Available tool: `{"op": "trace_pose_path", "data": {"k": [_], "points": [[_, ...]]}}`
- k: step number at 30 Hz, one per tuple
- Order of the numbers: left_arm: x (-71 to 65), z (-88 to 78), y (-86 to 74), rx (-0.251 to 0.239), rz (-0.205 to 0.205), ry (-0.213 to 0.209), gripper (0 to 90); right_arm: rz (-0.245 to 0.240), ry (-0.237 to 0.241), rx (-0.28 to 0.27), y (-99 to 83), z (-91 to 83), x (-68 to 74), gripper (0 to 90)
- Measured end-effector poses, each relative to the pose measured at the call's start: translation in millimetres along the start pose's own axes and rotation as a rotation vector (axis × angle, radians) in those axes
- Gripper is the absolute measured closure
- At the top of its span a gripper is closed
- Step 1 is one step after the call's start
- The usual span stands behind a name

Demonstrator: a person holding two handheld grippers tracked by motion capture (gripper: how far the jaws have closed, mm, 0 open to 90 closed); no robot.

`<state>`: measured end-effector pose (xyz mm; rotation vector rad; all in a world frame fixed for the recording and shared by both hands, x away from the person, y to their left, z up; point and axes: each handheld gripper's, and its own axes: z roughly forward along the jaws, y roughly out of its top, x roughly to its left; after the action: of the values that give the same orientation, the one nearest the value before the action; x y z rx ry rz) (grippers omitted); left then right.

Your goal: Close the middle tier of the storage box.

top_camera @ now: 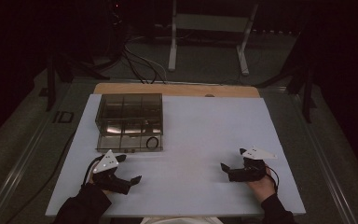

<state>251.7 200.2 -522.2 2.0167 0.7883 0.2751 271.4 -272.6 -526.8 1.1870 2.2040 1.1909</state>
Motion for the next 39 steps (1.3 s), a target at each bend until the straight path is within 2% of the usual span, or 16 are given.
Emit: {"op": "trace_pose_path", "data": {"k": [3, 8, 9, 16, 17, 18, 23, 26, 27, 29, 30, 31, 34, 35, 36, 39], "points": [[-2.9, -2.5, 3.7, -0.013, 0.021, 0.003, 0.8, -0.004, 0.001, 0.002, 0.5, 0.6, 0.9, 1.2], [-3.6, -6.7, 9.8, -0.040, 0.019, 0.004, 0.8, -0.002, 0.006, 0.005, 0.4, 1.1, 0.3, 1.2], [-3.8, -9.9, 13.5, -0.055, 0.026, 0.016, 0.8, -0.003, 0.006, 0.003, 0.6, 1.1, 0.1, 1.2], [0.0, -16.8, 20.9, -0.075, 0.006, 0.052, 0.8, -0.002, 0.005, -0.001, 0.8, 2.0, -0.5, 1.2], [1.3, -17.9, 21.4, -0.090, -0.007, 0.080, 0.8, 0.001, 0.004, 0.001, 1.2, 2.1, 0.1, 1.2], [1.3, -17.9, 21.4, -0.090, -0.007, 0.080, 0.8, 0.001, 0.004, 0.001, 1.2, 2.1, 0.1, 1.2], [5.5, -18.6, 21.4, -0.080, -0.015, 0.152, 0.8, -0.001, 0.006, 0.002, 1.3, 2.6, 0.5, 1.2], [6.5, -18.7, 20.5, -0.089, -0.025, 0.162, 0.8, 0.002, 0.008, 0.003, 1.1, 2.6, 0.6, 1.2], [6.4, -18.7, 20.4, -0.096, -0.027, 0.211, 0.8, 0.003, 0.008, 0.003, 1.2, 2.5, 0.6, 1.2], [6.8, -19.3, 20.3, -0.107, -0.031, 0.221, 0.8, 0.000, 0.008, 0.002, 1.2, 2.6, 0.6, 1.2], [7.1, -19.5, 20.2, -0.117, -0.044, 0.235, 0.8, 0.000, 0.008, 0.002, 1.2, 2.6, 0.6, 1.2], [7.4, -19.5, 19.7, -0.120, -0.041, 0.274, 0.8, -0.002, 0.007, 0.001, 1.3, 2.5, 0.8, 1.2], [8.5, -18.7, 18.5, -0.122, -0.042, 0.298, 0.8, -0.004, 0.009, 0.000, 1.5, 2.5, 0.8, 1.2], [9.7, -17.2, 16.8, -0.118, -0.044, 0.337, 0.8, -0.004, 0.008, 0.001, 1.4, 2.5, 0.9, 1.2], [9.7, -17.2, 16.8, -0.118, -0.044, 0.337, 0.8, -0.004, 0.008, 0.001, 1.4, 2.5, 0.9, 1.2], [10.5, -15.5, 15.2, -0.079, -0.060, 0.408, 0.8, -0.003, 0.008, 0.001, 1.5, 2.3, 0.9, 1.2]]}}
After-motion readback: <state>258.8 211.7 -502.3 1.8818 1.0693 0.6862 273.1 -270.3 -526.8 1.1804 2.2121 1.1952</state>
